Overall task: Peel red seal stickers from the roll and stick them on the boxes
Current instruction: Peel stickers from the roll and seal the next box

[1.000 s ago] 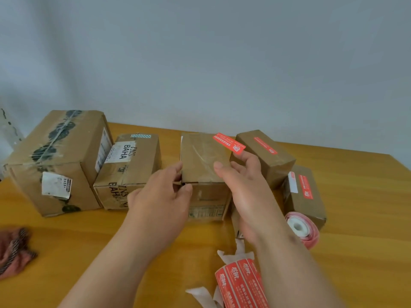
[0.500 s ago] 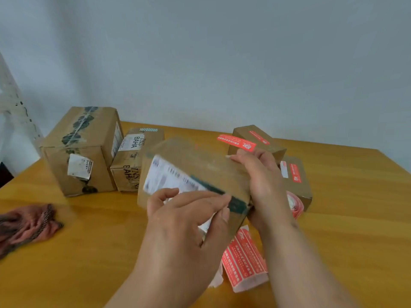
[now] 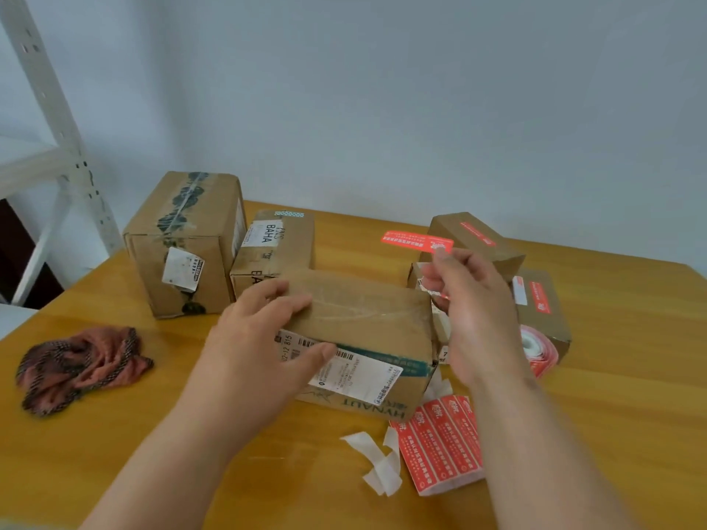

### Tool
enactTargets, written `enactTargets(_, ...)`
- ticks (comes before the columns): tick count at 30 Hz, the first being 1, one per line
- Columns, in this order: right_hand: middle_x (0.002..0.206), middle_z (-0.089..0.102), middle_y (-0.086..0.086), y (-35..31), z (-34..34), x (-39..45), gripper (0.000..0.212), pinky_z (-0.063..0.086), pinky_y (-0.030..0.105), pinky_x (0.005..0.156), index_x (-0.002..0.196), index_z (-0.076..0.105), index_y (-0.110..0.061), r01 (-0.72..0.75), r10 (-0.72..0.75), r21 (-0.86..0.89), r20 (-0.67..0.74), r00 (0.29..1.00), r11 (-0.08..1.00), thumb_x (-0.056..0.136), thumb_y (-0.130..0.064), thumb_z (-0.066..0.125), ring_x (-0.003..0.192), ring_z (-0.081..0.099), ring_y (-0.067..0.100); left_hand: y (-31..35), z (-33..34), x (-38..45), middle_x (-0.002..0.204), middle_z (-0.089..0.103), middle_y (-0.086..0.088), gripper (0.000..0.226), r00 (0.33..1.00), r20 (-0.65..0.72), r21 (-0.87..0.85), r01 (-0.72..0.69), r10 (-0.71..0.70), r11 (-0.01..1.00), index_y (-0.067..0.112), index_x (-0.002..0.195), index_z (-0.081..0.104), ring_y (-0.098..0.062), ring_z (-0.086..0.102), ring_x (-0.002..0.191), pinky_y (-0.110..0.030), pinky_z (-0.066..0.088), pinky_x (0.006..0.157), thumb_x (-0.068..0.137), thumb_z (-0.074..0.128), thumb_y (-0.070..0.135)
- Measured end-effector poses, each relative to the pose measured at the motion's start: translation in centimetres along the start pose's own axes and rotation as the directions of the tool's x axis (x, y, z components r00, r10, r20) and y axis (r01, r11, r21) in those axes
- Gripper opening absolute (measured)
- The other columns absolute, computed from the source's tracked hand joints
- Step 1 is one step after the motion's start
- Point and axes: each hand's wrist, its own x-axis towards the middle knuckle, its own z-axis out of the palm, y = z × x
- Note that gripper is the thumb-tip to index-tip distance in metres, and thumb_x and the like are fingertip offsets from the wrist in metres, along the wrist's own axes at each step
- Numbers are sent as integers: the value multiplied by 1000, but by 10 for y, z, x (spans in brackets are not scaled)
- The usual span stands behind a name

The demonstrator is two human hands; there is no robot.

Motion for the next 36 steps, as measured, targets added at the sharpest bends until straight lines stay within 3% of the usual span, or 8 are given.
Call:
enactTargets(3,81,69,-1,-7,-9,-17,14,47,31,74,78,66,-28,21,-20,103,-15,1000,994,91,-30,61,78,62,13,1,7,-4,133,42,16,69,998,-68,60,-5,9,998,33,123,62,-12,38,123,-33,36,103,65,60,70)
enactTargets(7,84,72,-7,-11,-11,-32,9,48,30,81,88,65,-29,100,-100,-20,8,995,995,93,-30,58,85,68,7,8,10,-4,116,50,13,69,991,-109,245,-52,81,968,37,103,67,-15,36,111,-34,22,92,61,42,86)
enactTargets(13,98,67,-16,-6,4,-40,23,47,20,75,108,53,-38,208,-107,-395,263,959,895,89,-50,46,92,60,-6,13,16,1,137,53,18,68,985,27,329,-169,170,929,37,129,57,-11,36,128,-35,17,104,80,29,74)
enactTargets(22,83,63,-21,-7,5,-37,11,42,12,64,94,53,-36,307,-199,-525,254,947,794,90,-46,48,84,58,-11,13,8,7,134,48,26,75,982,87,232,-183,167,955,42,130,57,-4,32,129,-38,31,108,74,27,82)
enactTargets(25,83,65,-16,-11,5,-40,12,46,11,63,90,55,-34,279,-188,-447,236,953,850,89,-45,50,83,60,-6,14,6,6,127,52,29,72,991,50,44,-125,123,991,38,119,65,6,40,122,-20,37,105,66,41,80)
enactTargets(27,83,69,-9,-16,4,-41,17,47,10,63,88,60,-30,222,-155,-344,212,965,912,88,-45,51,81,62,0,15,3,7,116,58,30,50,999,-25,-175,-48,45,983,38,106,70,14,50,107,-1,41,82,68,55,66)
enactTargets(31,80,69,-3,-20,3,-41,25,47,26,67,83,66,-28,154,-110,-265,173,979,952,86,-49,54,78,61,10,16,1,11,89,69,17,20,986,-121,-444,50,-115,895,36,102,69,-1,63,85,-19,54,68,83,62,41)
enactTargets(36,75,64,2,-20,6,-39,32,42,13,55,74,65,-19,134,-89,-300,161,983,945,87,-46,54,75,56,12,22,-2,19,86,72,17,11,983,-32,-577,130,-181,806,36,95,71,-5,68,76,-27,59,60,87,67,29)
